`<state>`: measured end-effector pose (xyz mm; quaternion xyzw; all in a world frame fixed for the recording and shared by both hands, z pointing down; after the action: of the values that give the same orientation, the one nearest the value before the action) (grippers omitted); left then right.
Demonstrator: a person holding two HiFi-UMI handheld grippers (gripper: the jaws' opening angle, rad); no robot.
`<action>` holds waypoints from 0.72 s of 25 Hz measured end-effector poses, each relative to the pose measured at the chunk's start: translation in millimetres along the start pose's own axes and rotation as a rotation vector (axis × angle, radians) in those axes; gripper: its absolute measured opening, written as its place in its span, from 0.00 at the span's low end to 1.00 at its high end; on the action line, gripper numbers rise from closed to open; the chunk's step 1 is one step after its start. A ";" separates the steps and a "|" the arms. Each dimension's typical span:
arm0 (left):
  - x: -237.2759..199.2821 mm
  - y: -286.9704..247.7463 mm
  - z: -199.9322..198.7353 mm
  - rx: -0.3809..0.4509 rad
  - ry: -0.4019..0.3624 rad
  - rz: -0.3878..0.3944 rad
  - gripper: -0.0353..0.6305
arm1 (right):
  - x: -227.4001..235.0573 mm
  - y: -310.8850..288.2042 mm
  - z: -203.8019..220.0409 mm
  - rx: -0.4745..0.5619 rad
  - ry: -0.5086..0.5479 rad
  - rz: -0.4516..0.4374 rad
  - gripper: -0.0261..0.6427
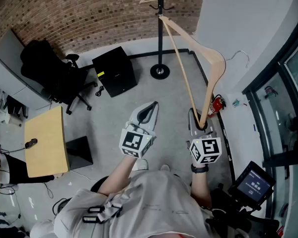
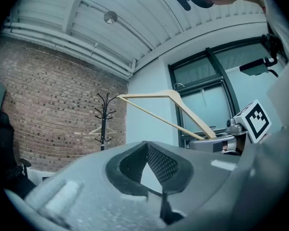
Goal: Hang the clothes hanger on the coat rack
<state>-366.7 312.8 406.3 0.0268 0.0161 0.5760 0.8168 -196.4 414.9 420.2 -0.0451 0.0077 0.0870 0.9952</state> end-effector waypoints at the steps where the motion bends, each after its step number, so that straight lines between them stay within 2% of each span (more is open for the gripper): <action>1: 0.7 -0.2 -0.5 -0.002 -0.001 0.002 0.05 | -1.0 0.0 -0.6 0.001 -0.002 -0.002 0.05; 5: -10.6 9.1 3.1 -0.022 0.014 0.012 0.05 | -18.7 -7.7 1.4 -0.013 0.002 -0.009 0.05; 8: -32.5 24.6 10.5 -0.004 0.006 0.007 0.05 | -41.5 -19.4 7.1 -0.033 0.011 -0.011 0.05; 18: -91.8 64.5 30.6 -0.004 0.060 -0.061 0.05 | -91.2 -57.6 11.3 -0.073 -0.013 -0.050 0.05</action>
<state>-456.4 247.2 440.5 0.0074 0.0400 0.5516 0.8331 -276.1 343.8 438.7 -0.0813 -0.0029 0.0627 0.9947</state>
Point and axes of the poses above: the fingertips, and each gripper's own axes: y backward along the fingers, x to its right, z out of its underside, the point moved 6 cm from there along y, backward along the fingers, and after that the axes turned 11 degrees about z, right-handed, at the moved point
